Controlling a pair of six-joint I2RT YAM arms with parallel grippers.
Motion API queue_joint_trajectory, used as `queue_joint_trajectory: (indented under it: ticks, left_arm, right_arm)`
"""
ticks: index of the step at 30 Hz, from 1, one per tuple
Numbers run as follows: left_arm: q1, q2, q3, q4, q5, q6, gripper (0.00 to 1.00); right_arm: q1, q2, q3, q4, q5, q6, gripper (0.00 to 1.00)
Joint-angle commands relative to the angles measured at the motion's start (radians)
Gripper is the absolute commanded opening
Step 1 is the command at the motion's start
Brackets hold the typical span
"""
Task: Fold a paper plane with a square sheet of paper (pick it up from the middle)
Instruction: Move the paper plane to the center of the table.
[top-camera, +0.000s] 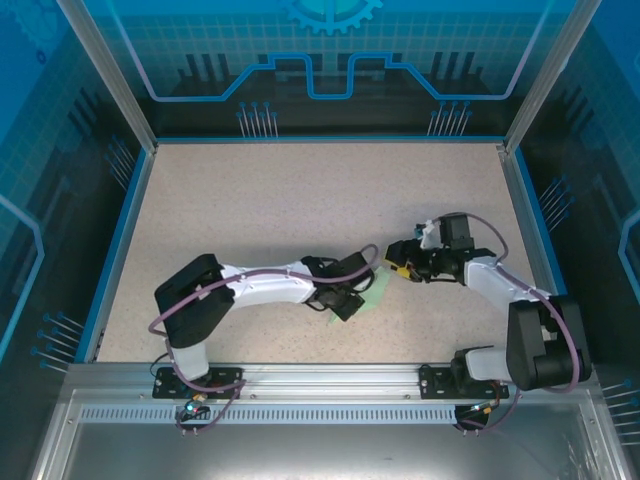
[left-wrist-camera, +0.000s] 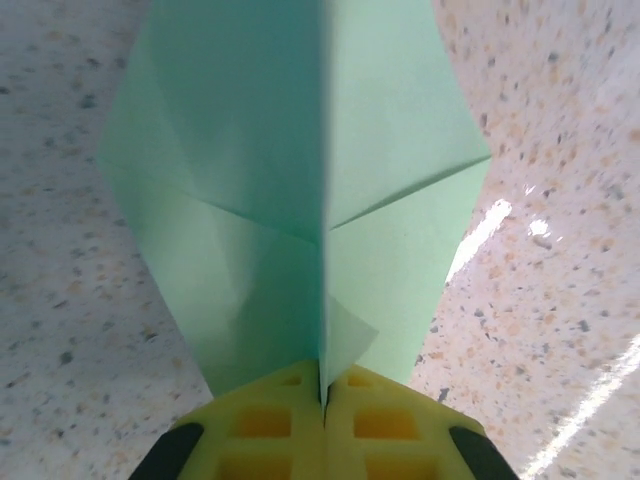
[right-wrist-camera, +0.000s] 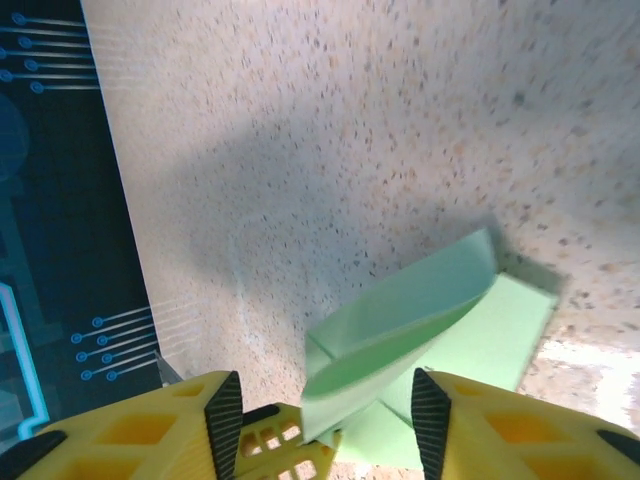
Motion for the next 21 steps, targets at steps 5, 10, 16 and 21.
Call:
queue_joint_trajectory:
  ticks: [5,10,16,21]
  left_arm:
    - [0.124,-0.175,-0.099,0.095,0.165,-0.173,0.0]
    - [0.191,-0.171,-0.129,0.083,0.076,-0.267,0.0]
    - [0.216,-0.102,-0.146,0.101,-0.004,-0.329,0.0]
    - [0.216,-0.054,-0.137,0.105,-0.034,-0.345,0.0]
  right_arm:
    - [-0.056,-0.045,0.083,-0.147,-0.024,-0.121,0.54]
    - [-0.055,-0.037,0.096,-0.133,-0.036,-0.122,0.55]
    - [-0.033,-0.021,0.083,-0.111,-0.032,-0.116,0.55]
    - [-0.03,-0.017,0.077,-0.104,-0.027,-0.118,0.55]
